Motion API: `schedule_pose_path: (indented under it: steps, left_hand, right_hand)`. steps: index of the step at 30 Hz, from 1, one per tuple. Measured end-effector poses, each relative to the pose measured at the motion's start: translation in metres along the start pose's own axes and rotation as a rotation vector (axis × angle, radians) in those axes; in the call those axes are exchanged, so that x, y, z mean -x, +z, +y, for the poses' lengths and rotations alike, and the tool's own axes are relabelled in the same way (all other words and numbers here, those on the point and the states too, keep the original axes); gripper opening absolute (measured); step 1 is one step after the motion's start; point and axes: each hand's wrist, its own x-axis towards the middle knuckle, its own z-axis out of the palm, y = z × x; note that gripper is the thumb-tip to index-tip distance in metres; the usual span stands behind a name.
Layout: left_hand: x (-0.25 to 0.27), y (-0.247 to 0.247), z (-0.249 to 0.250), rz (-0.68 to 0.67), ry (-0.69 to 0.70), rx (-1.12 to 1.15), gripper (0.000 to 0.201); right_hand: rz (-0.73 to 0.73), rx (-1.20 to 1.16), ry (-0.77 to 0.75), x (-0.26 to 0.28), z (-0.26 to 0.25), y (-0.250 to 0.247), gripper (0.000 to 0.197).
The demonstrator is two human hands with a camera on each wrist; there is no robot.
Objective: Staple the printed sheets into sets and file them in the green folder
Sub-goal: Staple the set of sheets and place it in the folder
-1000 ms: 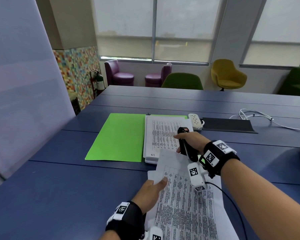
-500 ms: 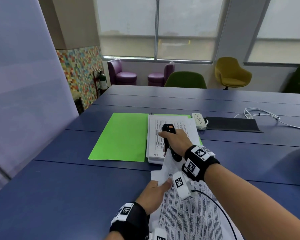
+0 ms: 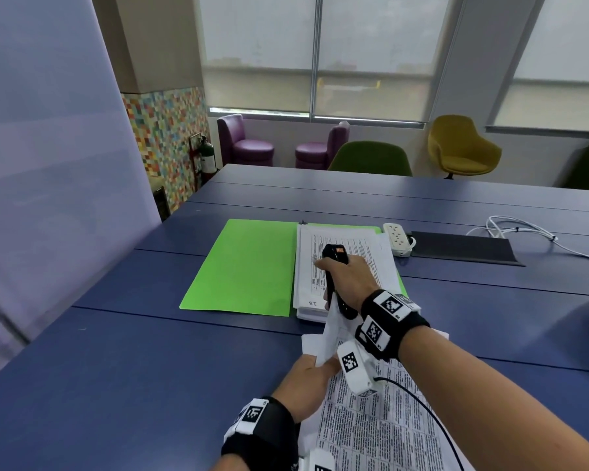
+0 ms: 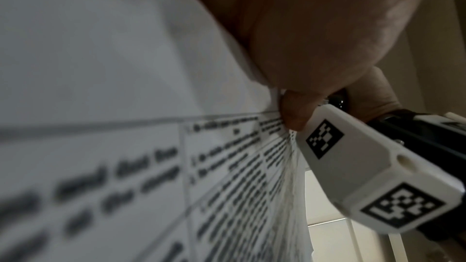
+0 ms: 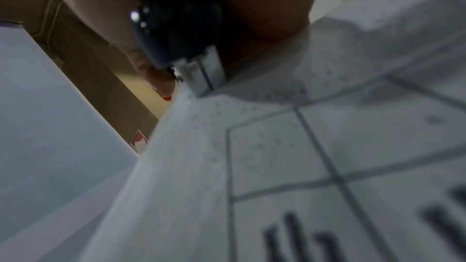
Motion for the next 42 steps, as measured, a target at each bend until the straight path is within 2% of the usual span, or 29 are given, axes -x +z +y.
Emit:
schedule_pose_path:
  steps: [5,11,15,20,22,24,26,28,30,32,33,36,38,39,40,42]
  left_hand:
    - [-0.006,0.0,-0.006,-0.005,0.001,-0.034,0.036]
    - [-0.01,0.0,-0.011,-0.017,0.011,-0.066,0.032]
    - [-0.009,0.002,-0.013,-0.041,0.012,-0.078,0.035]
    - [-0.006,0.004,-0.007,-0.004,0.078,-0.064,0.036]
    - [-0.004,0.003,-0.005,0.011,0.078,-0.069,0.033]
    - [-0.003,0.001,-0.008,0.032,0.06,-0.031,0.032]
    - [-0.006,0.0,-0.01,0.042,0.054,-0.033,0.034]
    - [-0.01,0.001,-0.013,0.026,0.043,-0.038,0.034]
    - [-0.012,0.001,-0.016,0.001,0.074,-0.053,0.044]
    - [-0.016,0.001,-0.021,-0.028,0.099,-0.067,0.05]
    - [-0.016,0.001,-0.023,-0.039,0.104,-0.069,0.052]
    - [-0.014,-0.001,-0.026,-0.038,0.117,-0.036,0.058]
    - [-0.012,-0.003,-0.02,0.001,0.126,-0.012,0.065]
    - [-0.012,-0.005,-0.014,0.045,0.146,0.011,0.057]
    - [-0.01,-0.008,-0.006,0.073,0.164,0.042,0.045]
    - [-0.007,-0.015,0.019,0.092,0.212,0.163,0.033]
  right_hand:
    - [0.031,0.016,-0.028,-0.001,0.002,0.003,0.023]
    - [0.017,0.049,-0.059,0.0,0.005,0.0,0.026]
    - [0.062,0.054,-0.092,0.005,0.01,-0.002,0.027]
    - [0.065,-0.141,-0.08,0.006,0.003,-0.015,0.013]
    - [0.152,-0.204,-0.092,0.003,-0.002,-0.035,0.009]
    - [0.297,-0.073,-0.125,-0.001,0.001,-0.066,0.01]
    - [0.378,0.28,-0.101,-0.005,0.017,-0.108,0.017]
    - [0.311,0.689,0.098,-0.003,0.043,-0.148,0.048]
    - [0.225,0.891,0.327,0.003,0.078,-0.183,0.072]
    - [0.19,0.957,0.437,0.011,0.11,-0.205,0.071]
    - [0.171,0.975,0.445,0.015,0.123,-0.212,0.067]
    - [0.147,1.043,0.353,0.027,0.131,-0.213,0.047]
    - [0.244,0.913,0.207,0.037,0.115,-0.203,0.042]
    - [0.273,0.678,0.113,0.045,0.104,-0.194,0.04]
    - [0.254,0.345,0.067,0.057,0.09,-0.181,0.041]
    - [0.016,-0.238,0.043,0.086,0.061,-0.159,0.052]
